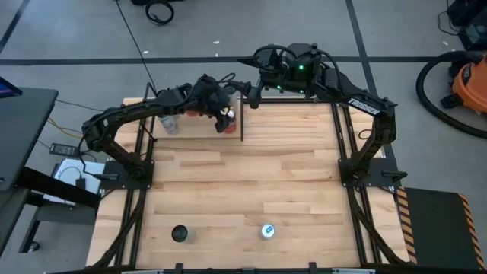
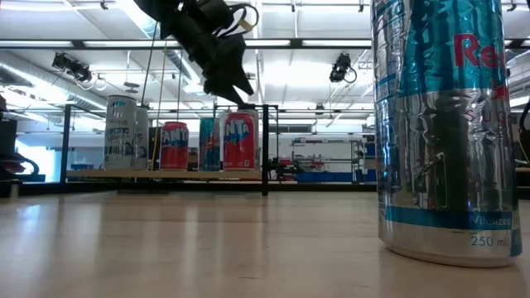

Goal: Place canned beverage on shelf
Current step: Put the orange soda can aligned with the other orange soda can on the shelf

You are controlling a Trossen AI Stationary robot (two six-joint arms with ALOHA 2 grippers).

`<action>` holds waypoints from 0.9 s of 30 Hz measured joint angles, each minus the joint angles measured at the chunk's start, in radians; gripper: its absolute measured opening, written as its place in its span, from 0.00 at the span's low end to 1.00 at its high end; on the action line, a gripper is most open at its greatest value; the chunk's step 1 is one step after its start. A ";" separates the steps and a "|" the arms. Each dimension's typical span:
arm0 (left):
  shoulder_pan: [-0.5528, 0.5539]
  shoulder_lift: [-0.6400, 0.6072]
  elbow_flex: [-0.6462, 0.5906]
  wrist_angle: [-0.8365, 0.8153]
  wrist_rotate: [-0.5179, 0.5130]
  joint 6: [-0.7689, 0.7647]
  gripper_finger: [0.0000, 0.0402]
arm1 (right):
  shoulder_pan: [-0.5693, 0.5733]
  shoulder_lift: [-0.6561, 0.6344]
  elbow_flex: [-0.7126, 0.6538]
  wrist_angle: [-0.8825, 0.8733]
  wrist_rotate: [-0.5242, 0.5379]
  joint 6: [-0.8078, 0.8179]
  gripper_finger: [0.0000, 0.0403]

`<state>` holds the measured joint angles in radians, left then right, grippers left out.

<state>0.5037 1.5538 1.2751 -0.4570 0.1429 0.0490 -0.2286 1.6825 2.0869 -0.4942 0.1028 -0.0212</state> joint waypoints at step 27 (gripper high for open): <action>0.011 0.071 0.000 -0.034 -0.103 0.042 0.79 | 0.000 0.000 0.000 0.022 0.000 0.000 0.97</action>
<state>0.5148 1.6243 1.2755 -0.4911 0.0395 0.0910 -0.2291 1.6829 2.0865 -0.4718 0.1027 -0.0212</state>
